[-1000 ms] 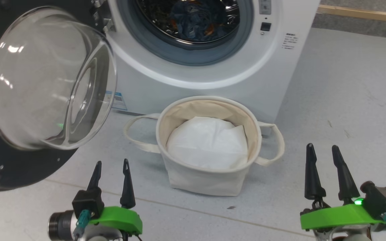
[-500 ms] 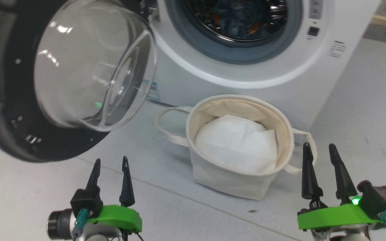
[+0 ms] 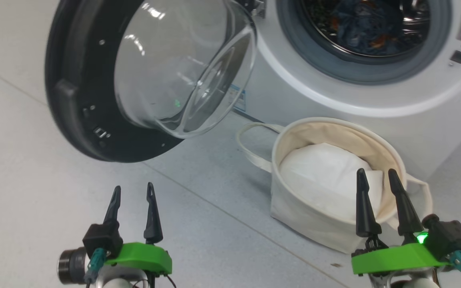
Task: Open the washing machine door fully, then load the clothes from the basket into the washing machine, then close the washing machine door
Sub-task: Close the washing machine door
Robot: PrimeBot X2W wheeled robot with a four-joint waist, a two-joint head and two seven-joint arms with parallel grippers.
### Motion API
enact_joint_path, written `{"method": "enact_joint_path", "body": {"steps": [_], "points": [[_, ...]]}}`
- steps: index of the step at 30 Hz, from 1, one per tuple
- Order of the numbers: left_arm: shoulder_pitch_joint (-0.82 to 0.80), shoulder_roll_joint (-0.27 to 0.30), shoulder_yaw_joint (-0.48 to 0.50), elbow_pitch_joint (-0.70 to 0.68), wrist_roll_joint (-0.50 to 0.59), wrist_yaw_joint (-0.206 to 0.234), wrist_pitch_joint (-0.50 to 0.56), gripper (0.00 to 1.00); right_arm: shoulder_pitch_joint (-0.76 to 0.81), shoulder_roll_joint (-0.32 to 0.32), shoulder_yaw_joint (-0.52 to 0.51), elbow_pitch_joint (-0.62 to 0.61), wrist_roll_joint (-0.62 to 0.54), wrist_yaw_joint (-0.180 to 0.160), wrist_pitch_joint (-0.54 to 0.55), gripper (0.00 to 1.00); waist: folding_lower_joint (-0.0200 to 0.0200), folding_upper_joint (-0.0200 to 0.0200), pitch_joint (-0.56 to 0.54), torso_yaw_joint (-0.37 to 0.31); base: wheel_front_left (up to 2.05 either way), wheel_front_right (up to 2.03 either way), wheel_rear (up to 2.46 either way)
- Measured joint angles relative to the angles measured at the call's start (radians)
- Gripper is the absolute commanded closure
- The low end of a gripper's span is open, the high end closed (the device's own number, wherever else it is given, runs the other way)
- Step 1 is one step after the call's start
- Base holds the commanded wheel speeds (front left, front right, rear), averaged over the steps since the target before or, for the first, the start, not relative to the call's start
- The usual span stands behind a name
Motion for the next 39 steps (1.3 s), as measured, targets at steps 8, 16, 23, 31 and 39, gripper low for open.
{"method": "enact_joint_path", "body": {"steps": [8, 16, 23, 31, 39], "points": [[0.001, 0.000, -0.008, -0.007, -0.012, 0.001, 0.000, 0.00, 0.000, 0.000, 0.003, 0.001, 0.000, 0.000, 0.000, 0.00, 0.0000, 0.0000, 0.001, 0.074, 0.00, 0.00, 0.00], [0.001, 0.000, -0.001, -0.021, -0.012, 0.000, 0.000, 0.00, -0.002, 0.000, 0.017, 0.007, 0.000, 0.000, 0.000, 0.00, 0.0000, 0.0001, 0.002, 0.099, 0.00, 0.00, 0.00], [0.001, 0.000, -0.001, -0.030, 0.021, 0.000, 0.000, 1.00, -0.019, 0.000, 0.019, 0.012, 0.000, 0.000, 0.000, 0.00, 0.0000, 0.0001, 0.001, 0.098, 0.00, 0.00, 0.00], [0.005, -0.001, 0.065, -0.241, -0.275, -0.105, 0.000, 1.00, -0.018, 0.000, 0.012, 0.013, 0.001, 0.000, 0.000, 0.00, 0.0000, 0.0001, 0.008, 0.087, 0.00, 0.00, 0.00], [-0.021, -0.002, 0.278, -0.293, -0.486, -0.326, -0.007, 1.00, -0.019, 0.000, 0.014, 0.014, -0.003, 0.000, 0.000, 0.00, 0.0000, 0.0001, 0.026, 0.059, 0.00, 0.00, 0.00]]}}
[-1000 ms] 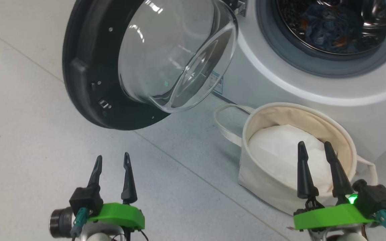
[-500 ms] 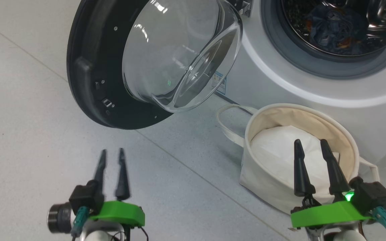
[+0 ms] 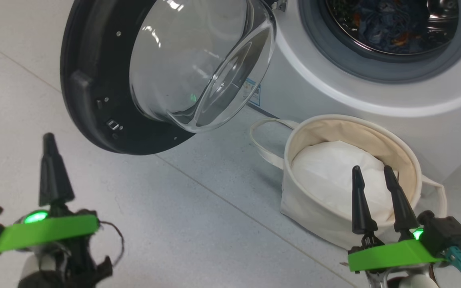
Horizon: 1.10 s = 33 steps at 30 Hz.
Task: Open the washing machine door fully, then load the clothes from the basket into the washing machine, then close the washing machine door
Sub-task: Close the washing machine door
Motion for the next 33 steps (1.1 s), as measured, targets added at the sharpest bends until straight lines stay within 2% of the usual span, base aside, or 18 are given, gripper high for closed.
{"method": "enact_joint_path", "body": {"steps": [2, 4, 7, 10, 13, 14, 15, 17, 19, 23, 28, 33], "points": [[-0.041, 0.012, 0.035, 0.044, -0.071, -0.023, 0.000, 1.00, -0.001, 0.000, 0.002, 0.000, -0.007, 0.000, 0.000, 0.00, 0.0000, 0.0000, 0.004, -0.007, 0.00, 0.00, 0.00], [-0.112, 0.015, 0.127, 0.058, -0.229, -0.037, 0.001, 1.00, -0.004, 0.000, 0.004, 0.000, -0.008, 0.000, 0.000, 0.00, 0.0000, 0.0000, 0.008, -0.015, 0.00, 0.00, 0.00], [-0.233, 0.101, 0.216, 0.100, -0.392, -0.044, 0.029, 1.00, -0.023, 0.000, 0.007, 0.000, -0.018, 0.000, 0.000, 0.00, 0.0001, 0.0000, 0.018, -0.036, 0.00, 0.00, 0.00], [-0.308, 0.197, 0.267, 0.177, -0.533, -0.045, 0.124, 1.00, -0.040, 0.000, 0.005, -0.001, -0.026, 0.000, 0.000, 0.00, 0.0000, 0.0000, 0.032, -0.059, 0.00, 0.00, 0.00], [-0.369, 0.240, 0.311, 0.329, -0.711, -0.043, 0.281, 1.00, -0.042, 0.000, 0.007, 0.003, -0.033, 0.000, 0.000, 0.00, 0.0001, 0.0000, 0.047, -0.083, 0.00, 0.00, 0.00], [-0.397, 0.246, 0.333, 0.390, -0.788, -0.024, 0.344, 1.00, -0.042, -0.001, 0.007, 0.009, -0.032, 0.000, 0.000, 0.00, 0.0001, 0.0000, 0.049, -0.091, 0.00, 0.00, 0.00], [-0.397, 0.246, 0.333, 0.390, -0.788, -0.024, 0.344, 1.00, -0.042, -0.001, 0.007, 0.009, -0.032, 0.000, 0.000, 0.00, 0.0001, 0.0000, 0.049, -0.091, 0.00, 0.00, 0.00], [-0.452, 0.275, 0.363, 0.497, -0.876, 0.000, 0.422, 1.00, -0.043, -0.001, 0.006, 0.025, -0.020, 0.000, 0.000, 0.00, 0.0001, 0.0000, 0.053, -0.109, 0.00, 0.00, 0.00], [-0.505, 0.320, 0.382, 0.584, -0.911, 0.005, 0.472, 1.00, -0.044, -0.001, 0.005, 0.040, -0.025, 0.000, 0.000, 0.00, 0.0001, 0.0000, 0.054, -0.127, 0.00, 0.00, 0.00], [-0.575, 0.399, 0.378, 0.735, -0.902, 0.010, 0.518, 1.00, -0.049, -0.001, 0.010, 0.042, -0.025, 0.000, 0.000, 0.00, 0.0001, 0.0000, 0.051, -0.162, 0.00, 0.00, 0.00], [-0.611, 0.410, 0.328, 0.862, -0.877, 0.007, 0.579, 1.00, -0.057, -0.001, 0.010, 0.042, -0.025, 0.000, 0.000, 0.00, 0.0001, 0.0000, 0.045, -0.202, 0.00, 0.00, 0.00], [-0.660, 0.409, 0.301, 0.928, -0.876, -0.010, 0.648, 1.00, -0.057, -0.001, 0.011, 0.043, -0.025, 0.000, 0.000, 0.00, 0.0001, 0.0000, 0.038, -0.222, 0.00, 0.00, 0.00]]}}
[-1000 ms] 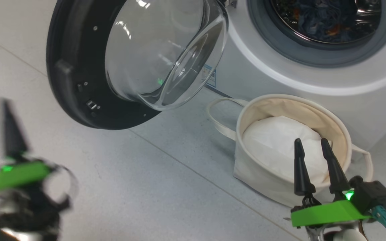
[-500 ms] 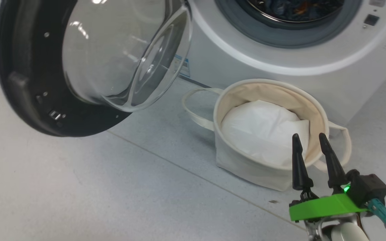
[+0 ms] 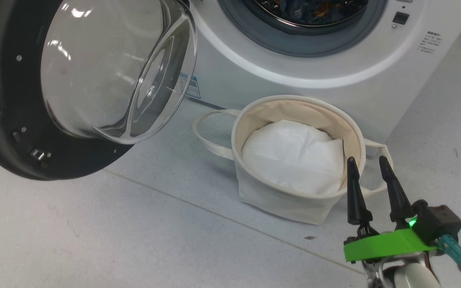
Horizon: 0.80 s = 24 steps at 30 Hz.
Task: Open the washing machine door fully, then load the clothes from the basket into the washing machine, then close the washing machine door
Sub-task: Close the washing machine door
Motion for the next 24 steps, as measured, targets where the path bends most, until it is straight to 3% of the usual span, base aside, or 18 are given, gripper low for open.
{"method": "enact_joint_path", "body": {"steps": [17, 24], "points": [[-0.010, -0.057, -0.085, 0.003, -0.006, -0.034, 0.241, 1.00, 0.014, 0.000, 0.007, 0.009, 0.012, 0.000, 0.000, 0.00, -0.0001, 0.0000, -0.051, 0.002, 0.00, 0.00, 0.00], [0.014, -0.116, -0.122, -0.058, -0.016, -0.034, 0.338, 1.00, 0.020, 0.000, 0.002, 0.010, 0.023, 0.000, 0.000, 0.00, -0.0001, 0.0000, -0.045, 0.009, 0.00, 0.00, 0.00]]}}
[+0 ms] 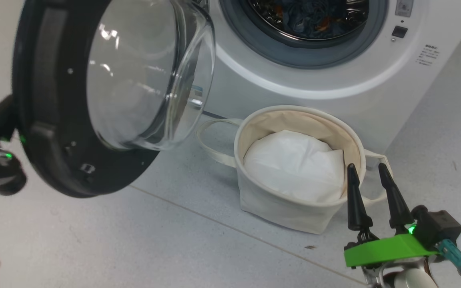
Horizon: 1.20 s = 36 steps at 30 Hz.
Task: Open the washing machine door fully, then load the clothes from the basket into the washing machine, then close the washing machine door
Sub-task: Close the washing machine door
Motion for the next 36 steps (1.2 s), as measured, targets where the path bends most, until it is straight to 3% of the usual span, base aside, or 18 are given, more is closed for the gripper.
{"method": "enact_joint_path", "body": {"steps": [7, 9, 16, 23, 31, 36], "points": [[0.065, -0.091, -0.048, -0.121, 0.000, 0.000, 0.048, 1.00, -0.001, 0.000, -0.007, 0.001, 0.007, 0.000, 0.000, 0.00, 0.0000, 0.0000, 0.002, 0.002, 0.00, 0.00, 0.00], [0.106, -0.151, -0.082, -0.192, 0.000, 0.000, 0.067, 1.00, -0.001, 0.000, -0.012, 0.001, 0.007, 0.000, 0.000, 0.00, 0.0000, 0.0000, 0.001, 0.002, 0.00, 0.00, 0.00], [0.178, -0.269, -0.156, -0.324, -0.010, 0.001, 0.097, 1.00, -0.001, 0.000, -0.019, -0.009, 0.007, 0.000, 0.000, 0.00, 0.0000, 0.0000, 0.001, -0.011, 0.00, 0.00, 0.00], [0.214, -0.306, -0.212, -0.367, -0.104, 0.001, 0.081, 1.00, -0.002, 0.000, -0.018, -0.012, 0.008, 0.000, 0.000, 0.00, 0.0000, 0.0000, -0.002, -0.044, 0.00, 0.00, 0.00], [0.218, -0.301, -0.400, -0.345, -0.266, 0.000, -0.024, 1.00, -0.004, 0.000, -0.022, 0.000, 0.009, 0.000, 0.000, 0.00, 0.0000, 0.0000, 0.005, -0.124, 0.00, 0.00, 0.00], [0.189, -0.306, -0.470, -0.302, -0.289, 0.000, -0.081, 1.00, -0.017, 0.000, -0.037, 0.000, 0.022, 0.000, 0.000, 0.00, 0.0000, 0.0000, 0.017, -0.189, 0.00, 0.00, 0.00]]}}
